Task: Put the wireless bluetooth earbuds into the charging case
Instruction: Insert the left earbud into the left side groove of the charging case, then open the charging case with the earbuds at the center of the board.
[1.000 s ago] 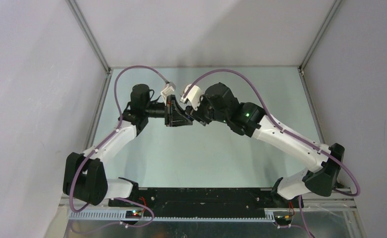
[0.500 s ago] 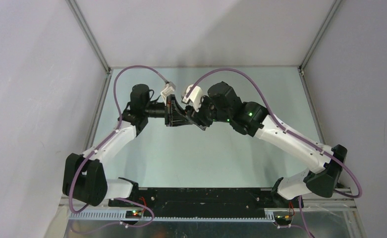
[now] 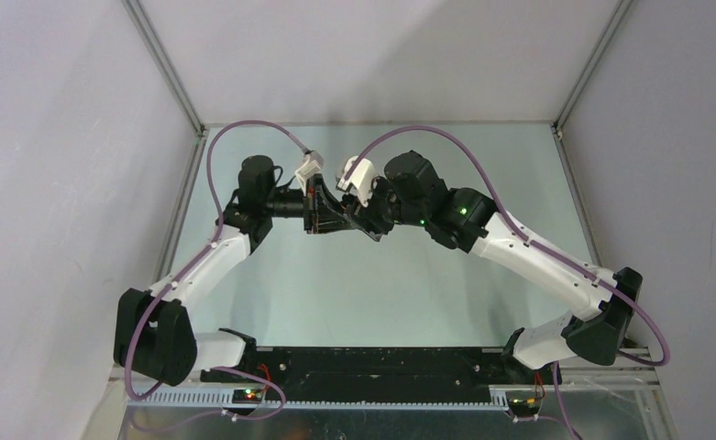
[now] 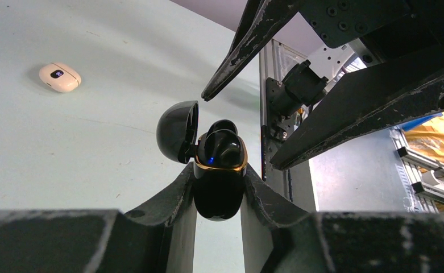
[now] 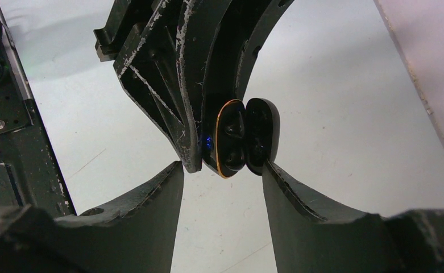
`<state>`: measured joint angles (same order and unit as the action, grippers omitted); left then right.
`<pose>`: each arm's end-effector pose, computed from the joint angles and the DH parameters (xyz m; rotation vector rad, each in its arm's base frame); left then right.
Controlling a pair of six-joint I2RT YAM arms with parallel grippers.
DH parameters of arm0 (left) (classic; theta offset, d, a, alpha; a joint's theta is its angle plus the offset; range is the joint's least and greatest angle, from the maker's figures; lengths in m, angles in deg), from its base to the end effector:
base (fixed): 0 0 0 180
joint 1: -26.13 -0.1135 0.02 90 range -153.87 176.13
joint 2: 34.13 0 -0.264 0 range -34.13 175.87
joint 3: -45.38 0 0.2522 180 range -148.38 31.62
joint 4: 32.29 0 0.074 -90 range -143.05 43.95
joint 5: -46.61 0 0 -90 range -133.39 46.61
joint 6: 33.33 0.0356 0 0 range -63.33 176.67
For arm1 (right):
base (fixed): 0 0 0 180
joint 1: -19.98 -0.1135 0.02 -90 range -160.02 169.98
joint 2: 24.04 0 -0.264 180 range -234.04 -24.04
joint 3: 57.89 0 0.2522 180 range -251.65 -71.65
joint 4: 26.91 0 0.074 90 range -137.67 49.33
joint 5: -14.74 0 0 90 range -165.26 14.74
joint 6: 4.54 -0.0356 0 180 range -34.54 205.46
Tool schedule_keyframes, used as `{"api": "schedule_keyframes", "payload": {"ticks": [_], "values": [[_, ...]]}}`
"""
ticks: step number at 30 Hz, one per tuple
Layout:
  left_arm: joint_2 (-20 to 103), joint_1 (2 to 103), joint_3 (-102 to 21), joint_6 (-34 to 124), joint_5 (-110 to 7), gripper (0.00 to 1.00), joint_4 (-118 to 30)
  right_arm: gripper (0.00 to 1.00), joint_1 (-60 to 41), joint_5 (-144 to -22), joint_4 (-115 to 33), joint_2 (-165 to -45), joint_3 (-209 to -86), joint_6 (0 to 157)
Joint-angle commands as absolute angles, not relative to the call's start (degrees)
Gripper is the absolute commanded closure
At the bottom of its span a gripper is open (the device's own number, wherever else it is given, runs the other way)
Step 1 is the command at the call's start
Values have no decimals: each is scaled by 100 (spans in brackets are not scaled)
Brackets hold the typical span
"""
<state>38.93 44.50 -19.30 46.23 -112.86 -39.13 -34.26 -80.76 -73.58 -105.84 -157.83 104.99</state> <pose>0.2515 -0.1186 0.3066 1.0011 1.6093 -1.4430 0.1832 0.2602 0.4011 -1.3080 1.6431 0.4686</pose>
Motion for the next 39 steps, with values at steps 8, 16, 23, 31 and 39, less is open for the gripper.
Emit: {"api": "schedule_keyframes", "payload": {"ticks": [8, 16, 23, 31, 39], "values": [[3687, 4522, -1972, 4766, -11290, 100, -3726, 39, -3342, -8524, -7405, -10411, -16001, 10363], [3666, 4540, -1965, 4835, -11308, 100, -3762, 34, -3175, -8908, -7525, -10235, -16093, 10275], [3605, 4618, -2060, 5409, -11334, 100, -4285, 32, -2830, -9313, -7558, -9885, -16127, 10199], [3557, 4785, -2208, 6230, -11462, 100, -5108, 33, -2701, -8550, -7002, -9776, -15690, 10197], [3545, 5010, -2440, 7362, -11750, 100, -6344, 33, -2957, -7626, -6612, -10141, -15394, 10347]]}}
